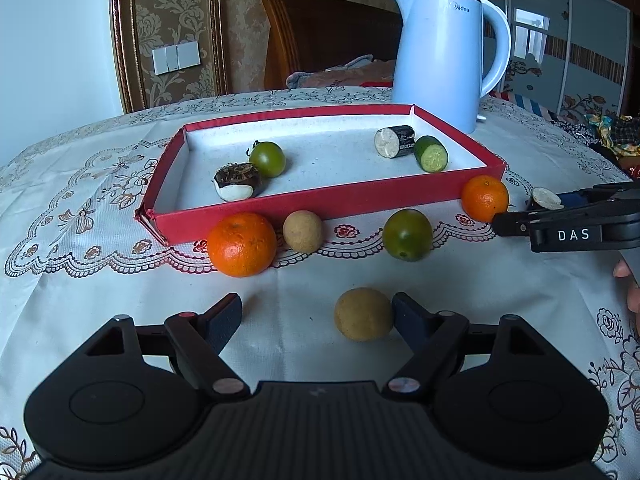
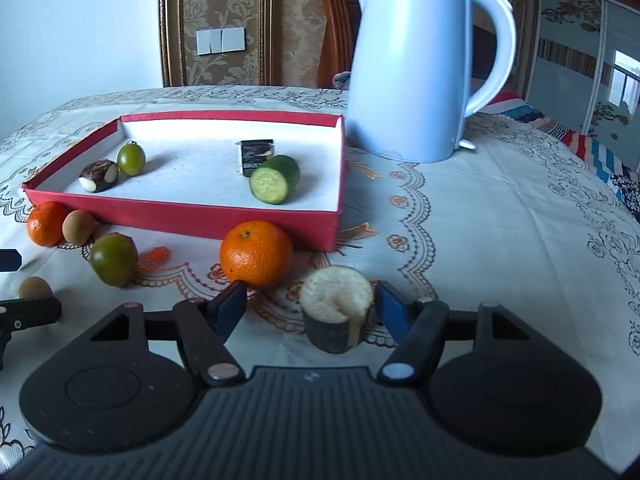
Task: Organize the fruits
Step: 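Close the right tool on the eggplant chunk while the left tool grips the brown fruit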
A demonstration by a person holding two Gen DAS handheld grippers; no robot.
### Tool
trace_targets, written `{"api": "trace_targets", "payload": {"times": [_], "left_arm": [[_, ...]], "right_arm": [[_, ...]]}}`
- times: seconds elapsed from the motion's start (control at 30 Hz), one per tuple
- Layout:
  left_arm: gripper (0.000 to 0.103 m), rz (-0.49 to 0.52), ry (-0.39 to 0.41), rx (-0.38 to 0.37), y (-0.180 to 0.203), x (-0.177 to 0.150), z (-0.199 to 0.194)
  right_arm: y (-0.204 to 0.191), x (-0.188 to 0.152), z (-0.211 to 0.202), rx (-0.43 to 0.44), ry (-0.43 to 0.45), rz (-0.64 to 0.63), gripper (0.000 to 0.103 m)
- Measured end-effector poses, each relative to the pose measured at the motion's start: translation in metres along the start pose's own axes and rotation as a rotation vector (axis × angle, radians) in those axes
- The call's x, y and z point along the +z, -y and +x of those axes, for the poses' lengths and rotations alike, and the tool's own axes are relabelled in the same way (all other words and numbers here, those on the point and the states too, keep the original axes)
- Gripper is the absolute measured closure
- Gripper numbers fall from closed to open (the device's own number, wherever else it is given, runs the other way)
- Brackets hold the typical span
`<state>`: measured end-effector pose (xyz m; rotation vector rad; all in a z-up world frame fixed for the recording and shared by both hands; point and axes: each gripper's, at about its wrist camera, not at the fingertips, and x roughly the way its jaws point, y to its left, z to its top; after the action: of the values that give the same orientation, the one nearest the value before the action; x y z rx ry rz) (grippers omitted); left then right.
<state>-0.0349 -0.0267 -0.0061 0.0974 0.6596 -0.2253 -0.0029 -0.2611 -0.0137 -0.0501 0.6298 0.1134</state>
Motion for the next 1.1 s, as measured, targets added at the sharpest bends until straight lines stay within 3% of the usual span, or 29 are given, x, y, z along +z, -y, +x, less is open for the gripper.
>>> {"api": "trace_targets", "payload": {"times": [0.2,1.0,1.03,1.1], "left_arm": [[0.021,0.004,0.004,0.002,0.000,-0.001,0.000],[0.021,-0.005,0.002,-0.007,-0.003,-0.002,0.000],[0.021,-0.002,0.002,-0.006,-0.002,-0.002,0.000],[0.021,-0.001,0.002,-0.006,-0.002,-0.002,0.001]], "right_arm": [[-0.002,0.000,-0.001,0.014,0.006,-0.002,0.044],[0.012,-0.005,-0.013,0.002,0.030,0.011,0.047],[0.015,-0.007,-0.013,-0.003,0.026,0.020,0.053],[0.020,-0.007,-0.010,-0.004,0.015,0.048,0.054]]}}
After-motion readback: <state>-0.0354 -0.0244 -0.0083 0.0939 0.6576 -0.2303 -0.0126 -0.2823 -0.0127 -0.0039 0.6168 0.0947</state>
